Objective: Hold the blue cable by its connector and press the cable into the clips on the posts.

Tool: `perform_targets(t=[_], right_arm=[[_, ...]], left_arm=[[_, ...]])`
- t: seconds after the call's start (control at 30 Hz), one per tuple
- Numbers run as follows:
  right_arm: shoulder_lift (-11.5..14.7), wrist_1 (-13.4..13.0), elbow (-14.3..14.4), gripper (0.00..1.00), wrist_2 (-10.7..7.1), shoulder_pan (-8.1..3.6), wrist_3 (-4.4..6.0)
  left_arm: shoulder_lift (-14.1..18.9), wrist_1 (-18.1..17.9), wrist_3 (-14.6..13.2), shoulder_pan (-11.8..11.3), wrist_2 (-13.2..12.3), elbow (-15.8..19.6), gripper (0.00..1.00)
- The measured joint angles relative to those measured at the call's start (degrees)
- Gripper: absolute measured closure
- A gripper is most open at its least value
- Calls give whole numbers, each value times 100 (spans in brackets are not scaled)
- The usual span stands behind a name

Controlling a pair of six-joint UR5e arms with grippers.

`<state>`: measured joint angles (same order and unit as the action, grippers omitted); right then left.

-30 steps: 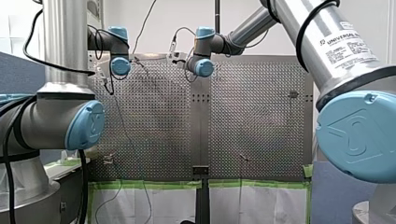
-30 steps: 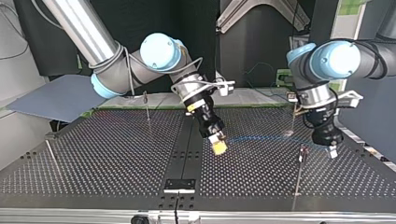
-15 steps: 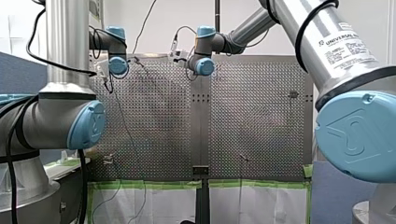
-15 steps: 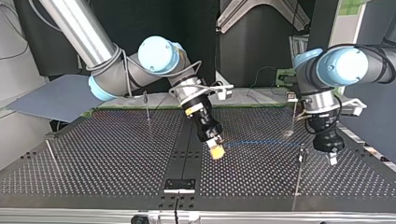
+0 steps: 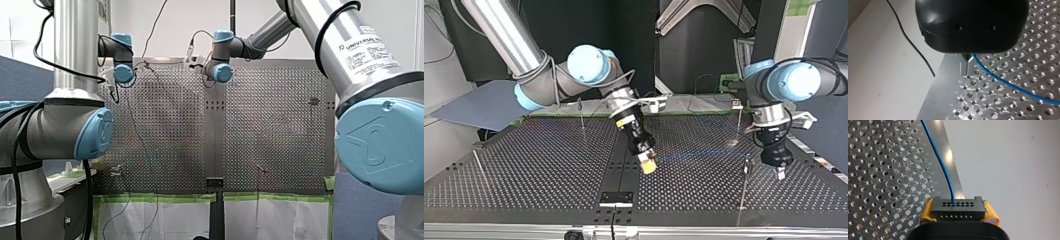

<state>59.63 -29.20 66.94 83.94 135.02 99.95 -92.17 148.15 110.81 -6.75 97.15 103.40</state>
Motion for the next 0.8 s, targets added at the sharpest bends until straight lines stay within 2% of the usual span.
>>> perform_targets(t=[0.33, 0.53, 0.8], right_arm=[[-47, -6, 0, 100, -4, -183, 32], [-58, 0, 0, 100, -8, -253, 35], [-71, 3, -2, 100, -8, -371, 35]], left_arm=[[-89, -54, 97, -31, -282, -12, 100], [-306, -99, 158, -113, -278, -27, 100], [-355, -155, 360, -271, -406, -191, 100]])
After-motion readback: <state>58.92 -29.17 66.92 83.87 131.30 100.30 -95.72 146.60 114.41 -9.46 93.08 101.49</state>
